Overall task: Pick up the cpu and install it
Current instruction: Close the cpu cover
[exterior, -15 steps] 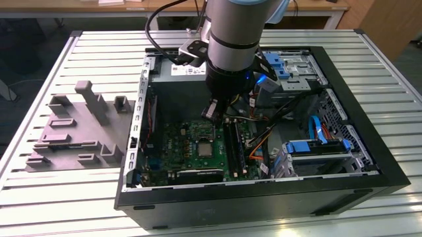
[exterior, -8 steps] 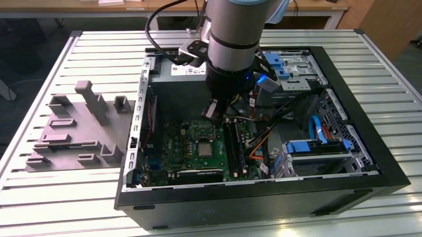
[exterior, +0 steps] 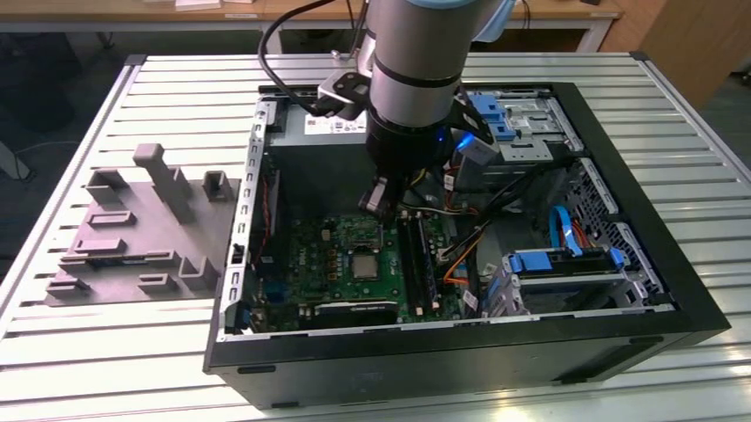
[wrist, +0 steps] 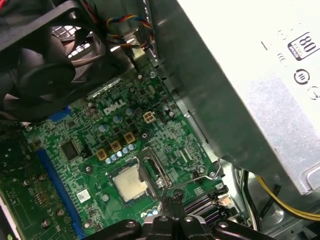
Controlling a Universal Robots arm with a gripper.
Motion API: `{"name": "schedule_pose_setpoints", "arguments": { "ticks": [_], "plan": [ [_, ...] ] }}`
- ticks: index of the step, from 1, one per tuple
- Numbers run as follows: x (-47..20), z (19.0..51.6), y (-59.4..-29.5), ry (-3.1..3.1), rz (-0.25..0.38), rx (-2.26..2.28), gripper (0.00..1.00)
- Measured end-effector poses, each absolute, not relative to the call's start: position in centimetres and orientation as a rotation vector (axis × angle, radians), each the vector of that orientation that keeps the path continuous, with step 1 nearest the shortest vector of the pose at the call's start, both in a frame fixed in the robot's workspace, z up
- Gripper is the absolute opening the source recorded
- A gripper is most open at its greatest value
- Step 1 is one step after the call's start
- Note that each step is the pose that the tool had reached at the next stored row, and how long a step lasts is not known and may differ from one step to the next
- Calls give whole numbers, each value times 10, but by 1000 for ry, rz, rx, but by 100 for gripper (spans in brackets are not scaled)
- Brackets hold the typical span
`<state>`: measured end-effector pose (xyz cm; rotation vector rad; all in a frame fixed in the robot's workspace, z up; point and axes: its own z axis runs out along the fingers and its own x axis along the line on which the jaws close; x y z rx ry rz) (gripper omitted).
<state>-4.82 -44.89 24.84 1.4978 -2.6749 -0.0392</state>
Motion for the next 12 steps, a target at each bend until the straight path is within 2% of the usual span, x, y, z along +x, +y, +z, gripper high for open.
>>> {"name": "schedule_pose_setpoints", "arguments": {
  "ticks": [6,12],
  "plan": [
    [-49,248,-449,-2653,3,1507,11],
    [-51,247,-453,-2647,8,1516,11]
  ]
}}
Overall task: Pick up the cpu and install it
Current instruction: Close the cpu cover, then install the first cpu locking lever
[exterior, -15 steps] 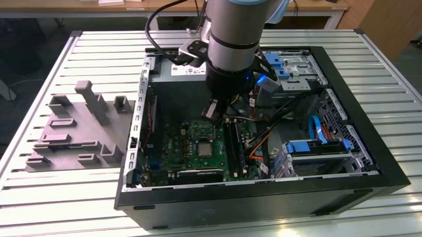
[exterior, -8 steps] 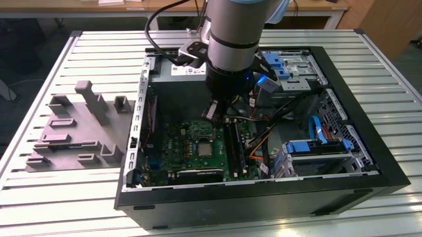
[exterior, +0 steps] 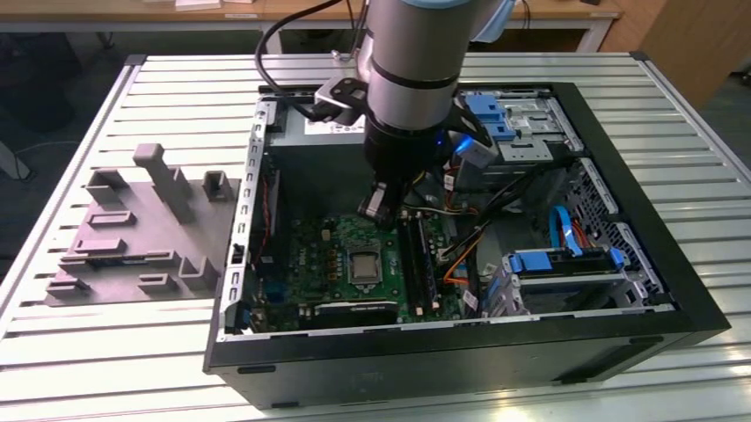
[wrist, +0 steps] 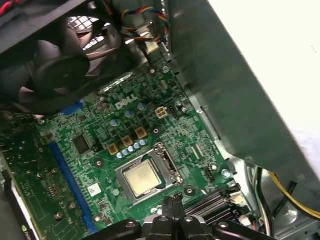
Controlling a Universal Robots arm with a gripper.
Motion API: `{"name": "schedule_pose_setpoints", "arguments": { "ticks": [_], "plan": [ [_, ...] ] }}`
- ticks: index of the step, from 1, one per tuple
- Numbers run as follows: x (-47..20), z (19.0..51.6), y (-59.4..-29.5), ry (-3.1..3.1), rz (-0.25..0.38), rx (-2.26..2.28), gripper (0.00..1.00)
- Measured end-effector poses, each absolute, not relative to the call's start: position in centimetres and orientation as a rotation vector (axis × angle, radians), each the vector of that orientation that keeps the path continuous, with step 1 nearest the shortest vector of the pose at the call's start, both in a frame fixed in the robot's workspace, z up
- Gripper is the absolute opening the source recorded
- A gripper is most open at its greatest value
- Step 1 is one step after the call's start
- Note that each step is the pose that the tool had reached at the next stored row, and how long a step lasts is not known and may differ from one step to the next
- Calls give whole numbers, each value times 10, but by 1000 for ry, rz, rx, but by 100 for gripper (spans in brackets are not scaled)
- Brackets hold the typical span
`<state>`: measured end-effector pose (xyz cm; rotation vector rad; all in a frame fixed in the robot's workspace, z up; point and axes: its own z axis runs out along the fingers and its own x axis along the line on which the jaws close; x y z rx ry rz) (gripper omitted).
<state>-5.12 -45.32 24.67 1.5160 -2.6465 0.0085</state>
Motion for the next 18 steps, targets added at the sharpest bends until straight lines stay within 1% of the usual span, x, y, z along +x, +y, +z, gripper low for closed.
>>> {"name": "schedule_pose_setpoints", "arguments": {
  "ticks": [18],
  "plan": [
    [-53,247,-457,-2643,8,1524,11]
  ]
}}
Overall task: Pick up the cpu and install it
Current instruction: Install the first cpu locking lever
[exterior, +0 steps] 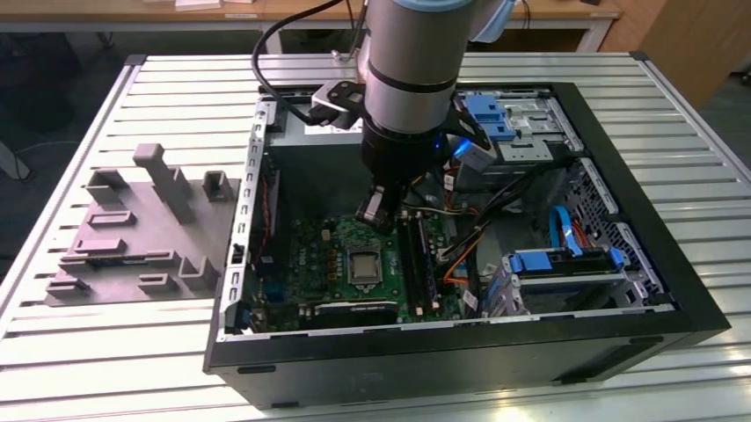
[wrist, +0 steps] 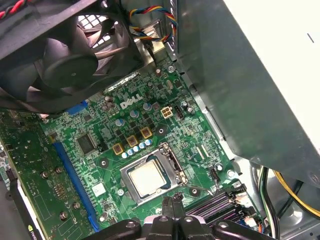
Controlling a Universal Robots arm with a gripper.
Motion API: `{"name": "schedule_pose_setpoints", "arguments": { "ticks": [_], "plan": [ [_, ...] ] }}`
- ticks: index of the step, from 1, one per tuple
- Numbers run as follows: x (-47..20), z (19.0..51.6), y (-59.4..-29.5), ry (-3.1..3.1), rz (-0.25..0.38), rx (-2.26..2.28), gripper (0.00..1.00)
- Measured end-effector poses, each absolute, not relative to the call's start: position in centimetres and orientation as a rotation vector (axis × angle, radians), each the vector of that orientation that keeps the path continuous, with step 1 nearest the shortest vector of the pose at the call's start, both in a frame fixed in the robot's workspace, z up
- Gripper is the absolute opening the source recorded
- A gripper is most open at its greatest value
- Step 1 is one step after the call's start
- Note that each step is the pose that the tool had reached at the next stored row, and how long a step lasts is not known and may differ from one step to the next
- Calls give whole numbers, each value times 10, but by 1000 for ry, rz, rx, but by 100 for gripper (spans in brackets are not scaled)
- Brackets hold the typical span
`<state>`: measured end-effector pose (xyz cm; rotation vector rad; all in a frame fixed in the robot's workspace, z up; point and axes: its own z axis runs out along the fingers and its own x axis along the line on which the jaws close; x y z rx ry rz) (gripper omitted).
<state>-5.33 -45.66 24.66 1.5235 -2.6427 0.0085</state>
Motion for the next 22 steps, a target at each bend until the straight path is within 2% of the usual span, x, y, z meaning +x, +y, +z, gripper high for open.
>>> {"name": "schedule_pose_setpoints", "arguments": {
  "ticks": [5,12,13,15,22],
  "plan": [
    [-53,247,-457,-2671,-77,1545,11],
    [-44,247,-456,-2673,-82,1546,11],
    [-43,246,-455,-2695,-165,1562,11],
    [-43,247,-455,-2706,-210,1571,11],
    [-39,246,-455,-2707,-214,1571,11]
  ]
}}
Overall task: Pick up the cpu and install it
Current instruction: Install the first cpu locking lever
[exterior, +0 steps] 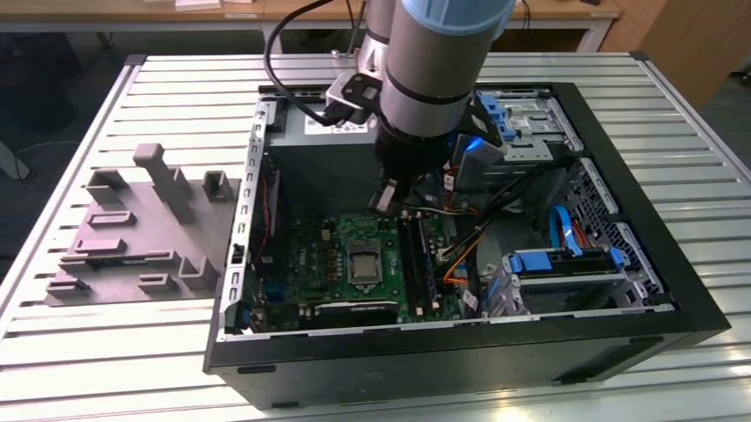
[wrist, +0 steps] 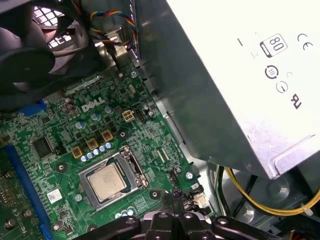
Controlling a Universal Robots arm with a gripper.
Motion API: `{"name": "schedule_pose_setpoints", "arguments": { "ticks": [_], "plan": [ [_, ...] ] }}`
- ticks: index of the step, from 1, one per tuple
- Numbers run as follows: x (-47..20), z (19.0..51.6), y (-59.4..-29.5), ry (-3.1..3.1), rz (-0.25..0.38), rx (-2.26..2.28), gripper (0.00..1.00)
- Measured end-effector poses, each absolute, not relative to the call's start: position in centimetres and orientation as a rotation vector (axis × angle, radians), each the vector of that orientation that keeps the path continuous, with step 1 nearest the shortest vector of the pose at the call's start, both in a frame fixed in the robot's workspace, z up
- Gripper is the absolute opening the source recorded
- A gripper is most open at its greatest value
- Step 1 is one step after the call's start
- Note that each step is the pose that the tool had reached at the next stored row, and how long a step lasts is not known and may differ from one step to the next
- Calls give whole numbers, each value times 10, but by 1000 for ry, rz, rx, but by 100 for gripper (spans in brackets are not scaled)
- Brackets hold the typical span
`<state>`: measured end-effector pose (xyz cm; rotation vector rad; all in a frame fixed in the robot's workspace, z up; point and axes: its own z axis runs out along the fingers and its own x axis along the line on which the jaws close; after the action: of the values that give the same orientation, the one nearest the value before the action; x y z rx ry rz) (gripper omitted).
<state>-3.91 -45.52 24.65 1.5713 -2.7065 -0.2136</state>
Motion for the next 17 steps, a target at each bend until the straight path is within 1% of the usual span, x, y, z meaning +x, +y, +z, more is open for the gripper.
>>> {"name": "schedule_pose_setpoints", "arguments": {
  "ticks": [17],
  "plan": [
    [-35,246,-449,-2707,-214,1571,11]
  ]
}}
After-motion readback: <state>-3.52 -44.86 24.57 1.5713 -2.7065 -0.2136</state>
